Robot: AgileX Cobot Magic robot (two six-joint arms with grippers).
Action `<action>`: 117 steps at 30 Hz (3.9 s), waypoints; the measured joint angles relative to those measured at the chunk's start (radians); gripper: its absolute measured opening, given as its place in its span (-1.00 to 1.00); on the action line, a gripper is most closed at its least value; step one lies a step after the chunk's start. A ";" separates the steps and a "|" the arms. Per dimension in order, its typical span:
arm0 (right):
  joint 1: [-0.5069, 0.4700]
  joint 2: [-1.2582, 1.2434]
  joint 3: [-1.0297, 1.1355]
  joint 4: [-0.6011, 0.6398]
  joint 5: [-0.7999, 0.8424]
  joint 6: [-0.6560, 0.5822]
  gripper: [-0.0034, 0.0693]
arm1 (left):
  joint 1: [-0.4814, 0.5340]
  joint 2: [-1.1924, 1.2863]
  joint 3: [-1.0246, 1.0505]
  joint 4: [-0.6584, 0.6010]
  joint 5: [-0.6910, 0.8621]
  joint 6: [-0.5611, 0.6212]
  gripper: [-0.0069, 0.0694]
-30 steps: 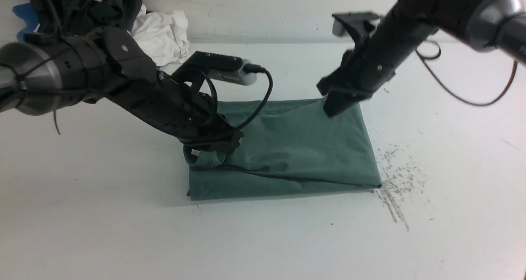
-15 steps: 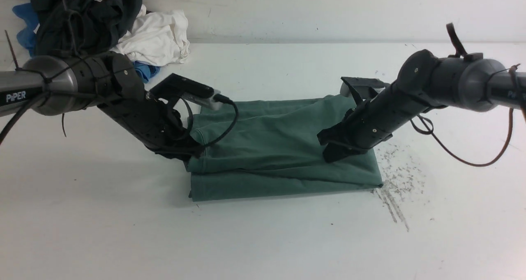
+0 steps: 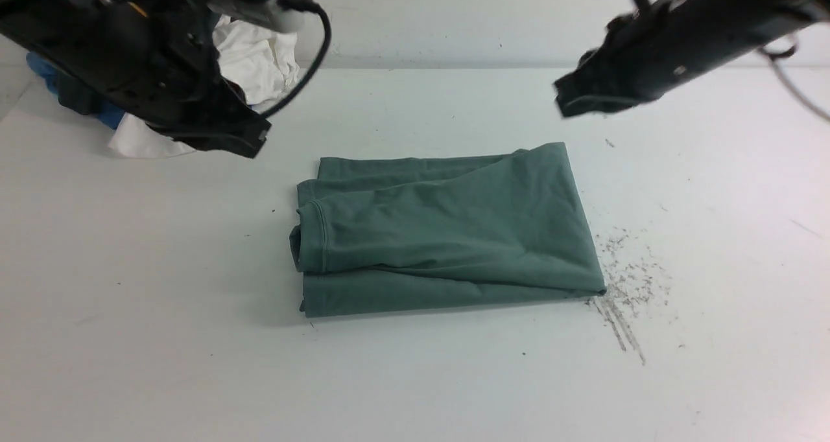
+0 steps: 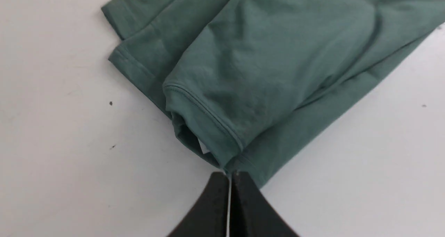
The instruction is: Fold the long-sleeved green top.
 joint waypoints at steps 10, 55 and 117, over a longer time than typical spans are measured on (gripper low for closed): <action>0.000 -0.458 0.211 -0.395 -0.005 0.300 -0.94 | 0.000 -0.594 0.472 0.037 -0.220 -0.012 -0.84; -0.009 -1.591 1.668 -0.372 -0.760 0.403 -0.94 | -0.051 -1.310 1.021 0.036 -0.659 -0.012 -0.84; -0.321 -1.704 1.667 -0.371 -0.600 0.403 -0.94 | 0.162 -1.521 1.455 0.260 -0.667 -0.383 -0.84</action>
